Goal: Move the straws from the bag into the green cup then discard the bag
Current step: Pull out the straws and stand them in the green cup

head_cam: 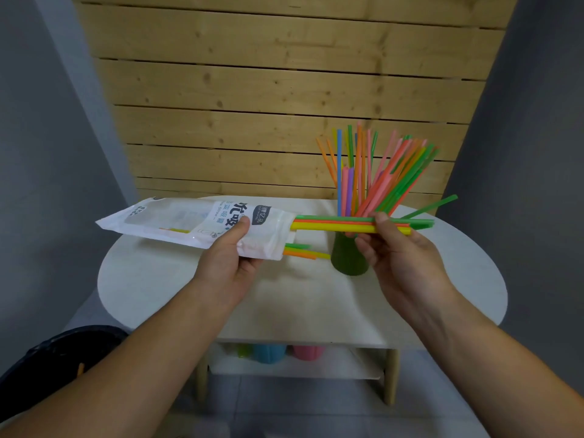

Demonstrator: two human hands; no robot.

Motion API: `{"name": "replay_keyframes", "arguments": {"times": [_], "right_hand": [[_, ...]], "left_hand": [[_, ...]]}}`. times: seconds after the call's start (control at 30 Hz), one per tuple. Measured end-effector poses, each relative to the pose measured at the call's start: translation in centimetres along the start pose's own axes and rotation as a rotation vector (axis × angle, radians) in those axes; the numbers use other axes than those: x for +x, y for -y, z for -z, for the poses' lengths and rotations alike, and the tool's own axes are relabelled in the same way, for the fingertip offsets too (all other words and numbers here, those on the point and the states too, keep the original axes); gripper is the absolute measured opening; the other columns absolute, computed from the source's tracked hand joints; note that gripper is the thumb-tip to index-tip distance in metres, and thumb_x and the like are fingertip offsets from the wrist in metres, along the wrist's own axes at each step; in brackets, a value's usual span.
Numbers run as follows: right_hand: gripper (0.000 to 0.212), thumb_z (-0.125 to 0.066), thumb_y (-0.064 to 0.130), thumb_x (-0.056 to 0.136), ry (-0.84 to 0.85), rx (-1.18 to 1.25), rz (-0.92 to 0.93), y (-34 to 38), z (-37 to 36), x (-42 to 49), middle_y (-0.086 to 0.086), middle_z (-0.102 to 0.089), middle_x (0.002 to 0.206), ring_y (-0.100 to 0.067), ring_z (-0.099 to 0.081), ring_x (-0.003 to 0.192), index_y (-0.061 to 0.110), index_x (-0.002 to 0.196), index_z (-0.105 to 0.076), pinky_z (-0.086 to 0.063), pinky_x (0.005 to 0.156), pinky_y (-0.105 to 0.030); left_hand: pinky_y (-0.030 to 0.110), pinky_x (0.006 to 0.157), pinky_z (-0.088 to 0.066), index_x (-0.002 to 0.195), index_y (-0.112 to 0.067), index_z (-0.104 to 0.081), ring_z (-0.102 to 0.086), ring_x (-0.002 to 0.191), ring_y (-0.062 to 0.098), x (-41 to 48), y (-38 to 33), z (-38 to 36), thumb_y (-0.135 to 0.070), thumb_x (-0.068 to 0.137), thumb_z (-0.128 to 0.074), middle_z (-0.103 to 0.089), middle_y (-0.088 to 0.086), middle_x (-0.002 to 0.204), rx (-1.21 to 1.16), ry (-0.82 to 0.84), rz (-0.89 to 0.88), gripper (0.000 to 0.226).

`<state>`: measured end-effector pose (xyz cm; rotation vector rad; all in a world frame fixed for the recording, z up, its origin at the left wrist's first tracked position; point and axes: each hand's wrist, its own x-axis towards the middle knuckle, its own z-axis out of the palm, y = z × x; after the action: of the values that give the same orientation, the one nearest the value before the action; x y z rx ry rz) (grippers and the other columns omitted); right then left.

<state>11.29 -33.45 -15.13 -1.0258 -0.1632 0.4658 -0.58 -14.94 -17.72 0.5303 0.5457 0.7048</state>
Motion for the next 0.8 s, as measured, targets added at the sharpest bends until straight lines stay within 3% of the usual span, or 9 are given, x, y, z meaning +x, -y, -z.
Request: {"name": "replay_keyframes", "arguments": {"times": [0.1, 0.23, 0.4, 0.6, 0.8], "right_hand": [[0.015, -0.062, 0.016, 0.097, -0.047, -0.025, 0.073, 1.1, 1.7, 0.0, -0.005, -0.075, 0.075, -0.014, -0.071, 0.069, 0.006, 0.088, -0.071, -0.061, 0.076, -0.027], [0.016, -0.066, 0.018, 0.095, -0.163, -0.112, 0.219, 2.5, 4.1, 0.2, -0.002, -0.072, 0.066, -0.013, -0.069, 0.064, 0.010, 0.083, -0.072, -0.059, 0.069, -0.025], [0.015, -0.069, 0.026, 0.091, -0.282, -0.282, 0.451, 4.0, 6.1, 0.1, 0.004, -0.069, 0.060, -0.013, -0.068, 0.061, 0.012, 0.085, -0.072, -0.060, 0.073, -0.028], [0.011, -0.067, 0.027, 0.093, -0.346, -0.464, 0.640, 5.2, 6.1, -0.2, 0.006, -0.073, 0.070, -0.013, -0.073, 0.063, 0.023, 0.082, -0.070, -0.059, 0.064, -0.021], [0.012, -0.064, 0.030, 0.093, -0.337, -0.569, 0.738, 5.5, 5.7, -0.7, 0.002, -0.072, 0.076, -0.008, -0.073, 0.065, 0.022, 0.086, -0.070, -0.052, 0.057, -0.013]], "left_hand": [[0.033, 0.063, -0.065, 0.130, -0.010, -0.062, -0.080, 0.084, 0.016, 0.3, -0.4, 0.3, -0.005, 0.094, -0.069, -0.080, 0.007, 0.112, -0.013, -0.020, -0.029, 0.037], [0.033, 0.064, -0.065, 0.130, -0.010, -0.063, -0.079, 0.087, 0.016, 0.6, -0.8, 0.5, -0.005, 0.093, -0.070, -0.081, 0.005, 0.107, -0.029, -0.051, -0.054, 0.038], [0.033, 0.062, -0.065, 0.130, -0.011, -0.062, -0.079, 0.089, 0.017, 0.5, -0.4, 0.3, -0.005, 0.093, -0.070, -0.079, 0.006, 0.113, -0.018, -0.055, -0.052, 0.038], [0.031, 0.057, -0.063, 0.131, -0.011, -0.062, -0.080, 0.080, 0.014, 0.4, 0.2, 0.0, -0.005, 0.094, -0.070, -0.078, 0.005, 0.113, 0.022, -0.047, -0.051, 0.038], [0.035, 0.061, -0.065, 0.119, -0.014, -0.066, -0.080, 0.084, 0.016, 0.4, 0.6, 0.0, -0.006, 0.094, -0.070, -0.081, 0.004, 0.104, 0.053, -0.031, -0.027, 0.027]]}}
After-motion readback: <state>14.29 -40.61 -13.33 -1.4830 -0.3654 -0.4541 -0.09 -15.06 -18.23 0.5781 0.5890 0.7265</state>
